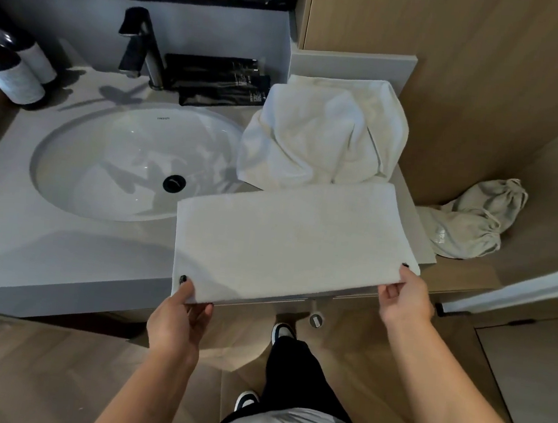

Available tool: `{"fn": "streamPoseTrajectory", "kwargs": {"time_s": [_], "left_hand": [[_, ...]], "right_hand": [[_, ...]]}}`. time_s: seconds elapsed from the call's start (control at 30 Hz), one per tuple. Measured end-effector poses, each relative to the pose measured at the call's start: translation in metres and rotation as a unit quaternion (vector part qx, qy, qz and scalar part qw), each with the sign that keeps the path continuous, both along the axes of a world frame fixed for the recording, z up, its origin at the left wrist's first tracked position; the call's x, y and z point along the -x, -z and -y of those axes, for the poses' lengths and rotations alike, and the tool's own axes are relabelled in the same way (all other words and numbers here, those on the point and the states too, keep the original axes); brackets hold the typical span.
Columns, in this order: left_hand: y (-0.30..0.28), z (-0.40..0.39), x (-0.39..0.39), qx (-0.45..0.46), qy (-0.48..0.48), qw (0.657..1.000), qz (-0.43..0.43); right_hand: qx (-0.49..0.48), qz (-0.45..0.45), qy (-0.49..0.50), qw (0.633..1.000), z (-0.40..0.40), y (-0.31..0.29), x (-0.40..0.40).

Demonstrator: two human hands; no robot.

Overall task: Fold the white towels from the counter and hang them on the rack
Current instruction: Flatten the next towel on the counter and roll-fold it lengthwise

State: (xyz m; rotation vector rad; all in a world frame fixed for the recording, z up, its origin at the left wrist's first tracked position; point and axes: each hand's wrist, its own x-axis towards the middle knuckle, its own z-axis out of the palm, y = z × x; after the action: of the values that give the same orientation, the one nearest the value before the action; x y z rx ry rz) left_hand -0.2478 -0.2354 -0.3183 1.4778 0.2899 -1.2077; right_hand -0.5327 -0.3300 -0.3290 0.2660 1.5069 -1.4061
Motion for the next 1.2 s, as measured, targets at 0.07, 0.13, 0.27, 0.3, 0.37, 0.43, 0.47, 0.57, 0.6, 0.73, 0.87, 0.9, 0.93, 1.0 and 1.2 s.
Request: {"fn": "streamPoseTrajectory", "kwargs": {"time_s": [0.07,0.13,0.27,0.3,0.37,0.43,0.47,0.57,0.6,0.73,0.87,0.9,0.93,1.0,1.2], "left_hand": [[0.001,-0.003,-0.003,-0.008,0.030,0.999,0.036],[0.003,-0.007,-0.005,-0.002,0.067,0.993,0.101],[0.002,-0.024,-0.010,0.051,0.175,0.931,0.316],[0.002,-0.027,-0.013,0.079,0.218,0.904,0.360],[0.003,-0.030,-0.026,0.135,0.311,0.842,0.419],[0.005,-0.030,-0.042,0.158,0.392,0.786,0.452],[0.003,-0.030,-0.048,0.161,0.423,0.769,0.452],[0.001,-0.031,-0.061,0.170,0.484,0.717,0.472],[0.001,-0.029,-0.063,0.173,0.495,0.682,0.509],[-0.016,-0.011,-0.074,0.222,0.472,0.618,0.588],[-0.066,0.020,-0.082,0.212,0.451,0.636,0.589],[-0.078,0.028,-0.086,0.203,0.455,0.635,0.590],[-0.090,0.037,-0.089,0.195,0.464,0.627,0.595],[-0.113,0.051,-0.097,0.175,0.482,0.636,0.577],[-0.125,0.100,-0.095,0.123,0.543,0.685,0.470]], "right_hand": [[0.005,-0.032,-0.040,0.999,0.000,0.004,0.015],[0.002,-0.100,-0.090,0.991,0.000,0.007,0.028],[0.020,-0.295,-0.229,0.927,-0.003,-0.001,0.044],[0.036,-0.333,-0.271,0.902,-0.003,-0.006,0.046],[0.069,-0.382,-0.342,0.855,-0.002,-0.013,0.052],[0.091,-0.375,-0.397,0.833,0.001,-0.018,0.059],[0.096,-0.362,-0.423,0.825,0.002,-0.019,0.064],[0.107,-0.366,-0.515,0.768,0.004,-0.021,0.080],[0.106,-0.387,-0.548,0.734,0.003,-0.024,0.083],[0.125,-0.489,-0.586,0.633,0.003,-0.048,0.086],[0.177,-0.575,-0.529,0.598,0.023,-0.097,0.094],[0.186,-0.580,-0.525,0.595,0.029,-0.112,0.095],[0.192,-0.579,-0.529,0.589,0.036,-0.126,0.095],[0.191,-0.567,-0.550,0.583,0.049,-0.150,0.095],[0.134,-0.456,-0.661,0.581,0.102,-0.166,0.093]]}}
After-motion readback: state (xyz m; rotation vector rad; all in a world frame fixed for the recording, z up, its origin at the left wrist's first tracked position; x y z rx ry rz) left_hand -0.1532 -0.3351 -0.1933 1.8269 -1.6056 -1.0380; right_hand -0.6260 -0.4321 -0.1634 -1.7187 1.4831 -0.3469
